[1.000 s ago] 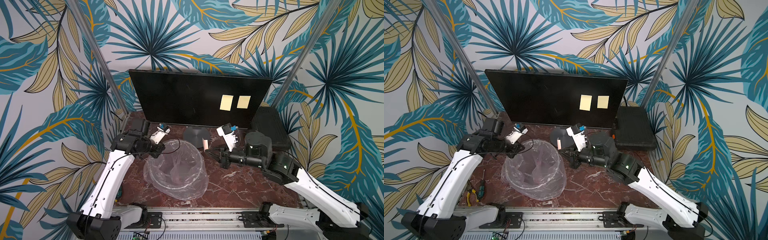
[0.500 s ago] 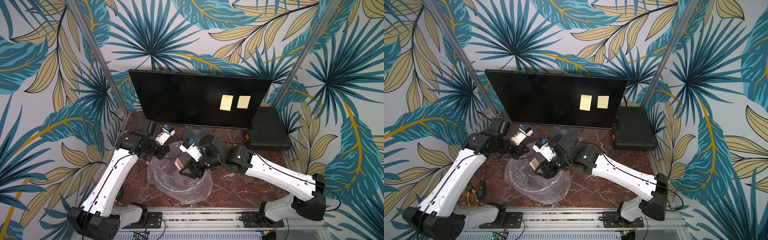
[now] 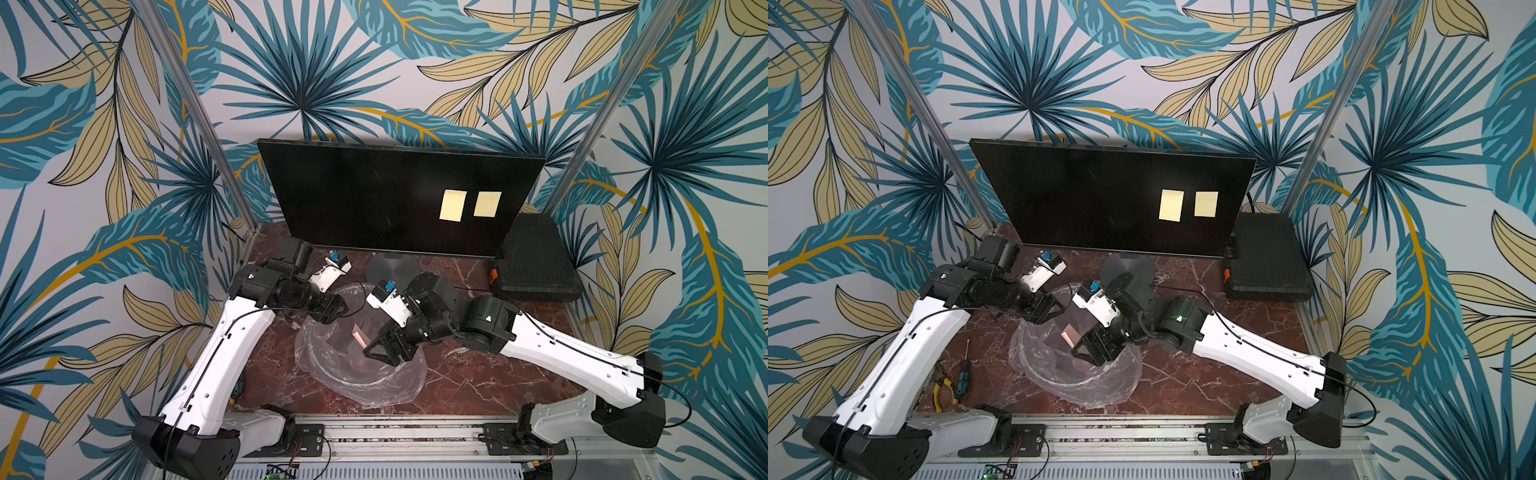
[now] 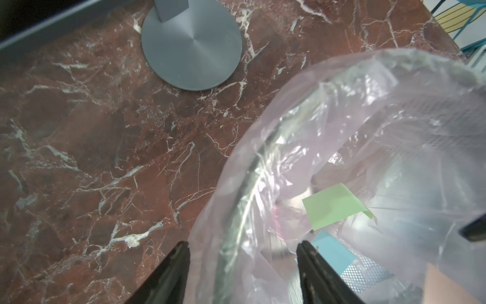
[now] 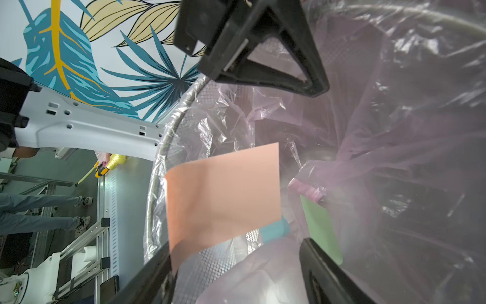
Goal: Remove the sticky note from the monitor
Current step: Place the sticky note in the trash bin, then tear off the sticky note from the monitor.
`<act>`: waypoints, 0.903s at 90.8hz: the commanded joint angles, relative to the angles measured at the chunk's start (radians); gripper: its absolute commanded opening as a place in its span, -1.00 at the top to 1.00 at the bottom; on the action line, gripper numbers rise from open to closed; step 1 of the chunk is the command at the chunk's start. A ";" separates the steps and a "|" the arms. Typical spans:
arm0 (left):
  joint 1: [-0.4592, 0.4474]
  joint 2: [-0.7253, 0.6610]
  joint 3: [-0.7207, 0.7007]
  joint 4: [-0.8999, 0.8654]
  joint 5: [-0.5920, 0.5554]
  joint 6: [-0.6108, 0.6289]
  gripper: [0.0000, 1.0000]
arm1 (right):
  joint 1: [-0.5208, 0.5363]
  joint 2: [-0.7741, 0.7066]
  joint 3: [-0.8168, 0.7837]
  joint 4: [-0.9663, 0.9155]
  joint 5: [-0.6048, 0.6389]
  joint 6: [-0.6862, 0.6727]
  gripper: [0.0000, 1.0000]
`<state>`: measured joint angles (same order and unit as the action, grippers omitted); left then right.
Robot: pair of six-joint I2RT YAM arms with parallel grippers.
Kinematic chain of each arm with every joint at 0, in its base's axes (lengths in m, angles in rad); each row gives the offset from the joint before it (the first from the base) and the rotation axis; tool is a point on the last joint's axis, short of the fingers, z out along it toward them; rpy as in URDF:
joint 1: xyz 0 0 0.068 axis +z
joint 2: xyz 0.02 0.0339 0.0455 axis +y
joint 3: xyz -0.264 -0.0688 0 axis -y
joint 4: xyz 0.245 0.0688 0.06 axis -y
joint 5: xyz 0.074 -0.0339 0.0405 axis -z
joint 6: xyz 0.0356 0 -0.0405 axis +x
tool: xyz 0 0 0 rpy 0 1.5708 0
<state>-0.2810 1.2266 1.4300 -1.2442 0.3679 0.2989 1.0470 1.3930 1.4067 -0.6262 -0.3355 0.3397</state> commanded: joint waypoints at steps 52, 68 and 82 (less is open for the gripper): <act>-0.002 -0.009 0.375 -0.253 0.095 0.204 -1.00 | -0.023 -0.037 0.015 0.047 -0.109 0.035 -0.46; -0.002 -0.021 0.317 -0.201 0.096 0.165 -1.00 | -0.028 -0.036 0.057 0.034 -0.088 0.043 -0.45; -0.001 -0.062 0.186 -0.061 -0.046 0.109 -1.00 | -0.034 -0.085 0.104 0.052 -0.011 0.059 -0.45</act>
<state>-0.2810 1.1961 1.7031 -1.3987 0.4187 0.4435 1.0203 1.3632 1.4563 -0.5976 -0.4030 0.3801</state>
